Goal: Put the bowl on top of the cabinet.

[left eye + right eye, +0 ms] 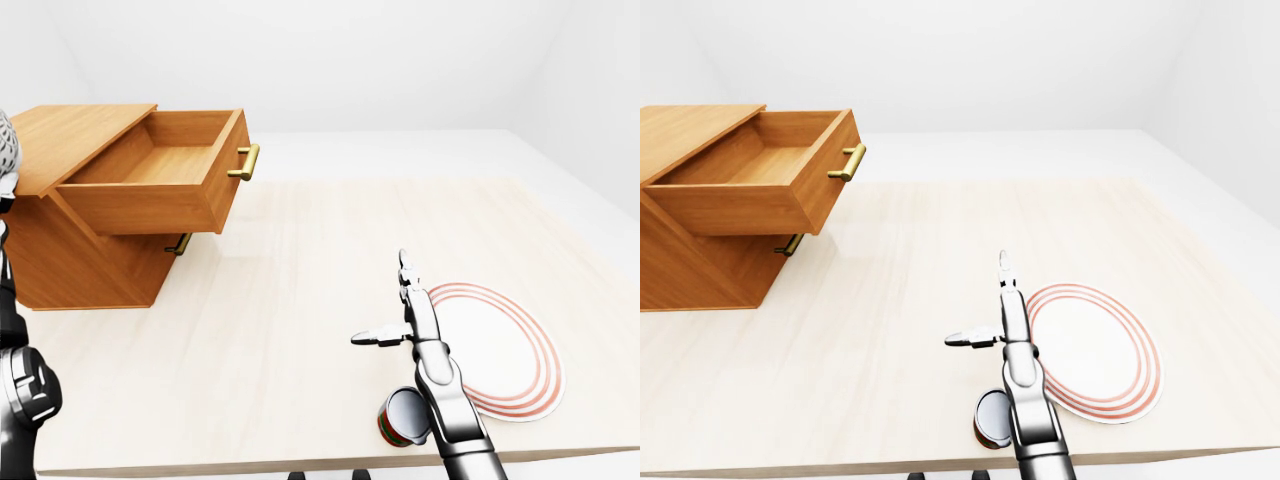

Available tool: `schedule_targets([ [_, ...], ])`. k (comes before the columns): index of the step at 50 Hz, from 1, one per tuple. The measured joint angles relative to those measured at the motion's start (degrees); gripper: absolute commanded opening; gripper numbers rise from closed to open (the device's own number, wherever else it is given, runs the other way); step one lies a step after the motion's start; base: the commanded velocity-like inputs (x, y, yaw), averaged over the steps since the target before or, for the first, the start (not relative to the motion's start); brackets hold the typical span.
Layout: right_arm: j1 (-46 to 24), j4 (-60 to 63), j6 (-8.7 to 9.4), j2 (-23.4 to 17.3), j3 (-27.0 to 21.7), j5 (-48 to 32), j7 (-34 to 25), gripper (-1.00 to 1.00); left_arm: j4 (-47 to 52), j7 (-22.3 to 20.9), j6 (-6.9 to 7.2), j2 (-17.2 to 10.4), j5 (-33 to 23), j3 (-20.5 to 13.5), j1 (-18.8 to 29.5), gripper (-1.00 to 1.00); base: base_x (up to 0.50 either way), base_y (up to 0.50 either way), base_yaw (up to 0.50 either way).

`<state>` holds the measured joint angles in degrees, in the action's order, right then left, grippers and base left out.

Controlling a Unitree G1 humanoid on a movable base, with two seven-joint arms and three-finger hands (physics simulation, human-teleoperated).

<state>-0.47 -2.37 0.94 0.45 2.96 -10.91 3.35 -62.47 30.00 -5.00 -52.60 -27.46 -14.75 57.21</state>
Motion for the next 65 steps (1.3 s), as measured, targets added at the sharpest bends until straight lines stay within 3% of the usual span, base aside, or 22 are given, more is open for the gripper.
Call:
schedule_targets([
  [14, 0.39, 0.89, 0.28, -0.01, 0.05, -0.07, -0.02, 1.00, -5.91, 0.00, 0.00, -0.22, -4.14, 1.06, 5.11, -0.80, 0.00, 0.00, 0.00],
  [36, -0.39, -0.49, -0.05, -0.08, -0.24, -0.01, 0.19, 1.00, -9.67, 0.00, 0.00, 0.08, -10.05, 4.61, 7.94, -0.76, 0.00, 0.00, 0.00],
  [56, -1.41, -2.62, -0.61, -0.25, -0.81, 0.27, 0.32, 1.00, -12.08, 0.00, 0.00, 1.86, -17.90, 7.45, 9.24, -0.47, 0.00, 0.00, 0.00],
  [60, -1.47, -2.80, -0.68, -0.27, -0.87, 0.32, 0.33, 1.00, -12.44, 0.00, -0.01, 2.31, -18.85, 7.36, 9.20, -0.29, 0.00, 0.00, 0.00],
  [61, -1.48, -2.84, -0.69, -0.28, -0.89, 0.33, 0.33, 1.00, -12.50, 0.01, 0.00, 2.40, -19.03, 7.32, 9.17, -0.08, 0.00, 0.00, 0.00],
  [62, -1.50, -2.88, -0.71, -0.28, -0.90, 0.33, 0.33, 1.00, -12.66, 0.00, 0.00, 2.54, -19.30, 7.30, 9.01, 0.97, 0.00, 0.00, 0.00],
  [65, -1.55, -3.01, -0.76, -0.29, -0.94, 0.36, 0.34, 1.00, -12.65, 0.01, 0.00, 2.18, -19.97, 7.18, 9.69, 1.00, 0.00, 0.00, 0.00],
])
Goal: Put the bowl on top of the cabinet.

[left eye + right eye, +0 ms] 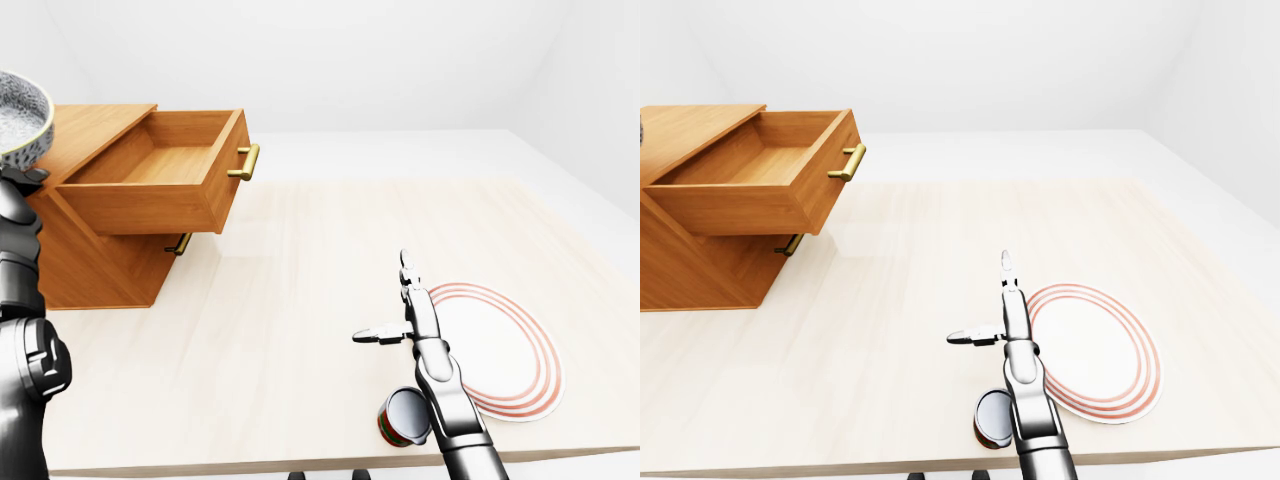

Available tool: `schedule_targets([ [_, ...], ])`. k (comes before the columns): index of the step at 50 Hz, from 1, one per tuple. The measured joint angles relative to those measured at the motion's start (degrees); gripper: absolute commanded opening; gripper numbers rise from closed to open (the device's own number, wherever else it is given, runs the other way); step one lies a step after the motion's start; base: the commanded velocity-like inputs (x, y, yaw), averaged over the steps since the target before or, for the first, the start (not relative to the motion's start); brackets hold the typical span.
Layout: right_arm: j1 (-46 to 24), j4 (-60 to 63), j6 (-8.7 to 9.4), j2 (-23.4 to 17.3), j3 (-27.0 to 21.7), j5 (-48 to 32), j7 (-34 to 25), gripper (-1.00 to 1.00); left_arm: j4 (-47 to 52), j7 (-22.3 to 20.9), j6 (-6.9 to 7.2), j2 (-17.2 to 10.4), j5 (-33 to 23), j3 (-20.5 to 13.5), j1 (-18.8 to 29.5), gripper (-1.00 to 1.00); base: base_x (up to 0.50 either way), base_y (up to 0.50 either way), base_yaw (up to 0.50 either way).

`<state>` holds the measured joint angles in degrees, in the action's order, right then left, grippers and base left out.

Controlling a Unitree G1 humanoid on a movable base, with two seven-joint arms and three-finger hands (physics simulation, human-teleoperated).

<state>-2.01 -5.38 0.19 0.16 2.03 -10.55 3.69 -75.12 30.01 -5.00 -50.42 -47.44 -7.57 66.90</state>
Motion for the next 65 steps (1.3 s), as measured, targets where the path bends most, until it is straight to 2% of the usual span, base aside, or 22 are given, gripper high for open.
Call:
schedule_targets([
  [17, -0.22, -0.32, -0.01, -0.01, -0.06, 0.03, 0.07, 1.00, -0.23, 0.00, 0.00, -0.51, -2.51, -0.15, 3.89, 1.00, 0.00, 0.00, 0.00],
  [19, -0.26, -0.39, -0.02, 0.00, -0.05, 0.02, 0.08, 1.00, -0.29, -0.01, 0.00, 0.46, -2.69, 0.02, 3.21, 1.00, 0.00, 0.00, 0.00],
  [33, -0.59, -1.10, -0.25, 0.02, -0.03, -0.02, 0.14, 1.00, 0.01, 0.00, 0.00, 0.49, -3.24, 0.29, 3.17, 1.00, 0.00, 0.00, 0.00],
  [42, -0.74, -1.51, -0.41, 0.03, -0.01, -0.05, 0.18, 1.00, 1.98, 0.00, 0.00, 0.58, -1.28, 0.34, 1.70, 1.00, 0.00, 0.00, 0.00],
  [45, -0.75, -1.56, -0.42, 0.05, 0.01, -0.08, 0.20, 1.00, 3.82, 0.00, 0.00, 2.12, -0.08, 0.12, 0.99, 1.00, 0.00, 0.00, 0.00],
  [50, -0.75, -1.58, -0.43, 0.06, 0.04, -0.12, 0.22, 1.00, 10.59, -0.01, 0.00, 7.33, 2.72, -0.36, -1.45, 1.00, 0.00, 0.00, 0.00],
  [57, -0.58, -1.32, -0.39, 0.09, 0.13, -0.19, 0.23, 1.00, 30.19, -0.01, 0.00, 13.23, 6.92, -2.42, -9.13, 1.00, 0.00, 0.00, 0.00],
  [65, -0.54, -1.30, -0.39, 0.15, 0.26, -0.32, 0.28, 1.00, 53.42, -0.01, 0.00, 18.45, 10.39, -4.95, -18.34, 1.00, 0.00, 0.00, 0.00],
])
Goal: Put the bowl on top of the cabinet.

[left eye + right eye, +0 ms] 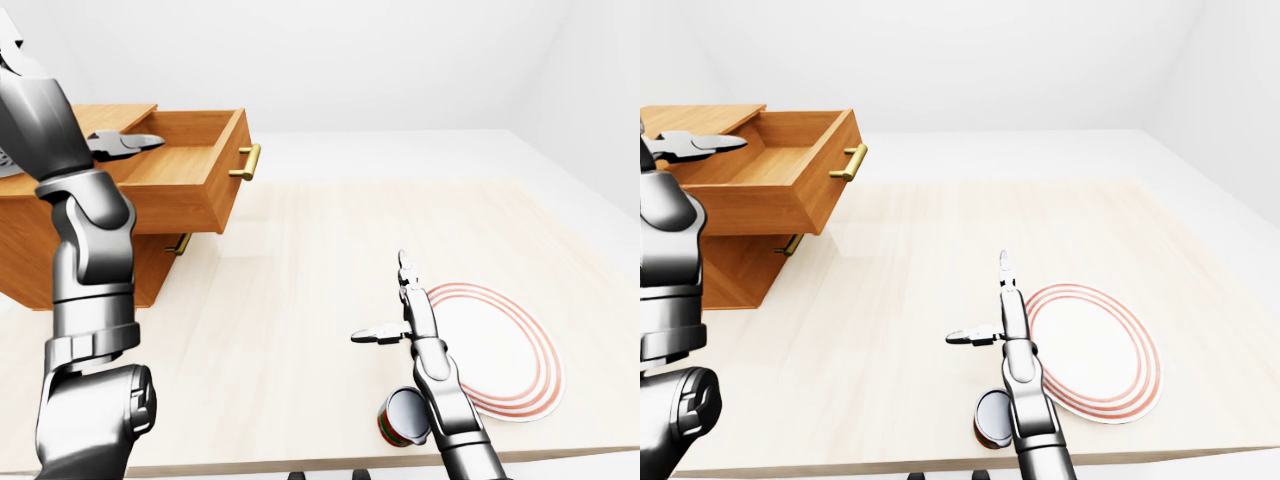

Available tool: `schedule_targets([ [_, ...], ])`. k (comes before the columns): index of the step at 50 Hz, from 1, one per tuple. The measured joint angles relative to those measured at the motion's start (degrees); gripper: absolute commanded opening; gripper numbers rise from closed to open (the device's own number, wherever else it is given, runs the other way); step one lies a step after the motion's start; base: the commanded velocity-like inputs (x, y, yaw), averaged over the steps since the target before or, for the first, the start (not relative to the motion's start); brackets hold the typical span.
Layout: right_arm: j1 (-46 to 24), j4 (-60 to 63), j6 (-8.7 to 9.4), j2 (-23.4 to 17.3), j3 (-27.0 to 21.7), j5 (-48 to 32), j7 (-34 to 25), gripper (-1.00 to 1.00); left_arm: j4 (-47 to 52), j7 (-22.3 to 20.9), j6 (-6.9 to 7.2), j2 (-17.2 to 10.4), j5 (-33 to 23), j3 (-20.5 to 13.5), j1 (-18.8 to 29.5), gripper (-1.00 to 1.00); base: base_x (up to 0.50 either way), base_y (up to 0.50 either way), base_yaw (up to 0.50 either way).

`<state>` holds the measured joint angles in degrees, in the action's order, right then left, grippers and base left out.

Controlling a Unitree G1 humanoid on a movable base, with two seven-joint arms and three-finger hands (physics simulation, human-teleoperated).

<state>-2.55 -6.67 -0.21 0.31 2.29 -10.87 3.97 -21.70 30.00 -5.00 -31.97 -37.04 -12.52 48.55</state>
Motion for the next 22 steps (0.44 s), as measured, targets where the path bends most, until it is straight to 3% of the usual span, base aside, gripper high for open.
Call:
schedule_targets([
  [11, -0.08, -0.25, -0.17, 0.03, 0.05, -0.05, 0.03, 1.00, 23.73, -0.38, 0.20, 5.38, 2.14, -2.15, -9.81, 1.00, 0.00, 0.00, 0.00],
  [22, -0.24, -0.62, -0.39, 0.07, 0.11, -0.11, 0.08, 1.00, 46.38, -4.46, 0.00, 11.83, 3.47, -3.30, -20.99, 1.00, 0.00, 0.00, 0.00],
])
